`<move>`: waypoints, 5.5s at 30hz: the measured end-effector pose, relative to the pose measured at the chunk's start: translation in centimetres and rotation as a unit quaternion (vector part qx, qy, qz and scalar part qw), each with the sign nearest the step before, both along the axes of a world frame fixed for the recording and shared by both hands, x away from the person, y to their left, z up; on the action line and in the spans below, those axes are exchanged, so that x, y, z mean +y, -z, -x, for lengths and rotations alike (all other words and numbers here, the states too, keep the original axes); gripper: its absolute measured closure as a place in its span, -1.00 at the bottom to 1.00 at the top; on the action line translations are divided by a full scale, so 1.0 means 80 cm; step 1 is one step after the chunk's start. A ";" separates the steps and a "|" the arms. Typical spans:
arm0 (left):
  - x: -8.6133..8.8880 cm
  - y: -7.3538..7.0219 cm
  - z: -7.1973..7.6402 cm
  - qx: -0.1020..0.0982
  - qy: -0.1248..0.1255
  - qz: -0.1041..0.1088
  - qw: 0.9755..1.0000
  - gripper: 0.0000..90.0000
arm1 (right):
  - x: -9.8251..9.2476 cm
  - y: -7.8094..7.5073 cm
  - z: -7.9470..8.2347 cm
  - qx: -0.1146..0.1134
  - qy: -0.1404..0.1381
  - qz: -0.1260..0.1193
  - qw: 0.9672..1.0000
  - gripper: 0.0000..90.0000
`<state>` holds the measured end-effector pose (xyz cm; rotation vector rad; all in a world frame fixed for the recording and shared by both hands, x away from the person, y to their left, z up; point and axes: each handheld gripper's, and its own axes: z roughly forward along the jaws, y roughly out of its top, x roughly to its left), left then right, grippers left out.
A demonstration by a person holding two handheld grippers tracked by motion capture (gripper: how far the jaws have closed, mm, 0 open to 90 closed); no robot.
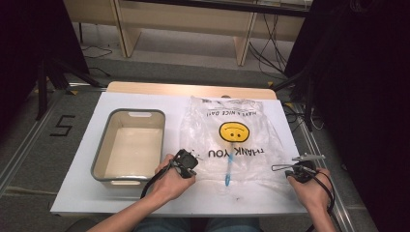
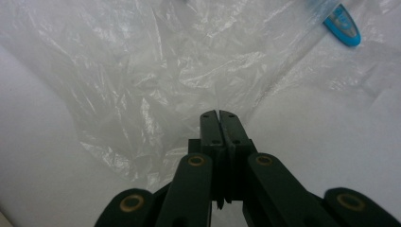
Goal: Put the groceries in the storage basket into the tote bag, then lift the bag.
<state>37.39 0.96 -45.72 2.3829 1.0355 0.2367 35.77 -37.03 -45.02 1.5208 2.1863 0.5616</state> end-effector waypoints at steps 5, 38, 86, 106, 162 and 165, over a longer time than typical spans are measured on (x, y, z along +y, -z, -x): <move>0.000 -0.002 -0.005 0.002 -0.004 0.019 1.000 0.99 | -0.006 0.003 -0.010 -0.011 0.014 0.004 1.000 1.00; 0.023 -0.036 0.021 -0.101 0.017 0.051 0.993 -0.40 | 0.010 -0.028 0.018 -0.120 -0.049 -0.100 0.987 -0.10; 0.026 -0.026 0.024 -0.084 0.001 0.033 0.996 -0.44 | 0.018 -0.018 0.022 -0.112 -0.069 -0.105 0.986 -0.21; 0.021 -0.026 0.027 -0.071 0.006 0.013 0.997 -0.42 | 0.014 -0.016 0.030 -0.098 -0.082 -0.113 0.985 -0.25; 0.020 0.012 0.033 0.036 0.060 -0.049 0.996 0.35 | 0.010 0.020 0.034 0.028 -0.125 -0.050 0.991 0.29; 0.020 0.012 0.032 0.036 0.060 -0.051 0.996 0.43 | 0.009 0.020 0.034 0.025 -0.123 -0.044 0.991 0.41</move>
